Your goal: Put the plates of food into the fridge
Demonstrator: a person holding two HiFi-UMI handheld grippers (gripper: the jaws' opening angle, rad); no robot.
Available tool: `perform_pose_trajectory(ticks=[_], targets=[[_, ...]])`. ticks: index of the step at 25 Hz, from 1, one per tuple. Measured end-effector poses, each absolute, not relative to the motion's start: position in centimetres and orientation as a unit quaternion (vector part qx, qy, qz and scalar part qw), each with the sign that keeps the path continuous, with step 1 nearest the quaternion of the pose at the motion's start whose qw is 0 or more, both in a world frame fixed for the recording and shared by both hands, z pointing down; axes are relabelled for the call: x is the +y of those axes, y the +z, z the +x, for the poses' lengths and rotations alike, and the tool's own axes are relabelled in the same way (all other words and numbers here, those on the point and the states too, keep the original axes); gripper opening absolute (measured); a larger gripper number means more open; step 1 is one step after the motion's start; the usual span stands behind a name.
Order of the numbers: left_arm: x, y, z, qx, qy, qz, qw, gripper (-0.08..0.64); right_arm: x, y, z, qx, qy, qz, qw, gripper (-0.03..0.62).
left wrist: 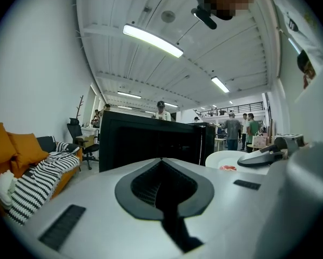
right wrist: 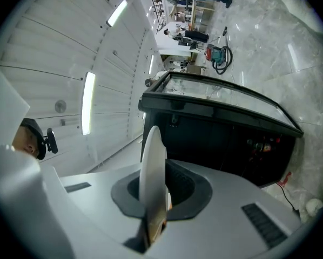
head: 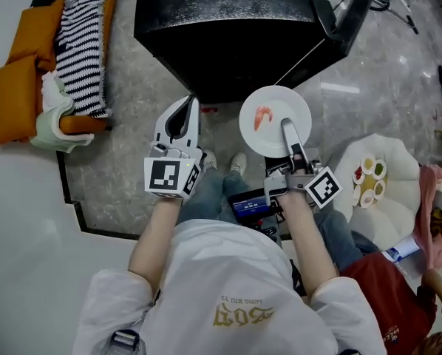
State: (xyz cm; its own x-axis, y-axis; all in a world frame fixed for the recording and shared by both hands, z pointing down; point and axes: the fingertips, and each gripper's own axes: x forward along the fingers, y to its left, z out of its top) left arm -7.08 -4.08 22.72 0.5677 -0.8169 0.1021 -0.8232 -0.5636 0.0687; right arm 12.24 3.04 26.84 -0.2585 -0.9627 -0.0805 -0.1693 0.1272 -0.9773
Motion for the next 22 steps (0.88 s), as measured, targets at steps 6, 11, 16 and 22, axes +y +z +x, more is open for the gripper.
perform_pose_trajectory(ticks=[6,11,16,22], targets=[[-4.6,24.0,-7.4,-0.476,0.028,0.877,0.058,0.005,2.6,28.3,12.2,0.623,-0.492,-0.444,0.416,0.017],[-5.6,25.4,-7.4,-0.482,0.024,0.874,0.06,0.005,1.6,29.4,12.0,0.634,-0.493,-0.431,0.411,0.015],[-6.5,27.4,-6.9,-0.486,0.034,0.872,0.05,0.005,0.7,31.0,12.0,0.642,-0.5,-0.415,0.406,0.015],[-6.6,29.3,-6.9,-0.495,0.041,0.867,0.046,0.005,0.4,33.2,12.0,0.644,-0.508,-0.404,0.405,0.015]])
